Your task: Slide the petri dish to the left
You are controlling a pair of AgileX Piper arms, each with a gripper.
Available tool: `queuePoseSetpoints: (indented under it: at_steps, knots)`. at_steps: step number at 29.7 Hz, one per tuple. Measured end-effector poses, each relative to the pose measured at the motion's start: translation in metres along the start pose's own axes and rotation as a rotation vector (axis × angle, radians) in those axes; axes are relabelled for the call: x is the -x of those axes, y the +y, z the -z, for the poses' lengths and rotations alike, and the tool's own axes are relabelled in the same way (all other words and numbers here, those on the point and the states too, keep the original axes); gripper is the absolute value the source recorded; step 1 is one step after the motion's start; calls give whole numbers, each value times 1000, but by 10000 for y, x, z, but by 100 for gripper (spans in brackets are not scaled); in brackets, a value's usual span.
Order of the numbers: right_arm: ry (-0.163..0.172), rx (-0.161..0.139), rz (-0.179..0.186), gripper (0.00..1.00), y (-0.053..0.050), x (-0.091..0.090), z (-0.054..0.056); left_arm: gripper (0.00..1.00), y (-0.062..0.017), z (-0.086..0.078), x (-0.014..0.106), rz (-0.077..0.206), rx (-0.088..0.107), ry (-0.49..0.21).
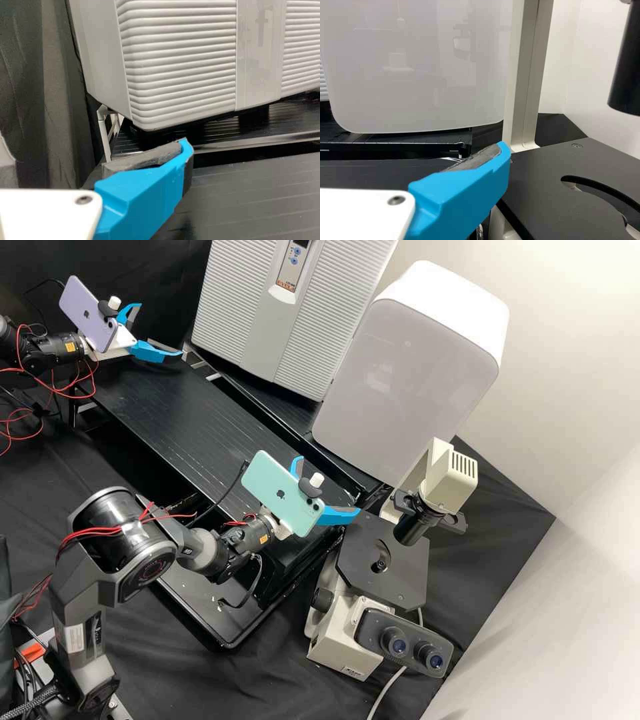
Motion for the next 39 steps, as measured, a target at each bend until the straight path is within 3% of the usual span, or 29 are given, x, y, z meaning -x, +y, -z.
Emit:
queuePoseSetpoints:
  at_steps: [12,17,22,25,29,31,39]
  knots:
    - [2,0,-1,100,-5,10,-5,100,0,0,0,0,0,0]
    - [2,-1,3,100,-48,219,-29,100,0,0,0,0,0,0]
    - [77,4,-30,100,-118,551,13,100,0,0,0,0,0,0]
    - [105,10,-6,100,-237,693,13,100,0,0,0,0,0,0]
    - [84,9,52,100,-382,800,-14,100,0,0,0,0,0,0]
    - [67,19,57,100,-413,829,-38,100,0,0,0,0,0,0]
    - [51,19,54,100,-466,893,-104,100,0,0,0,0,0,0]
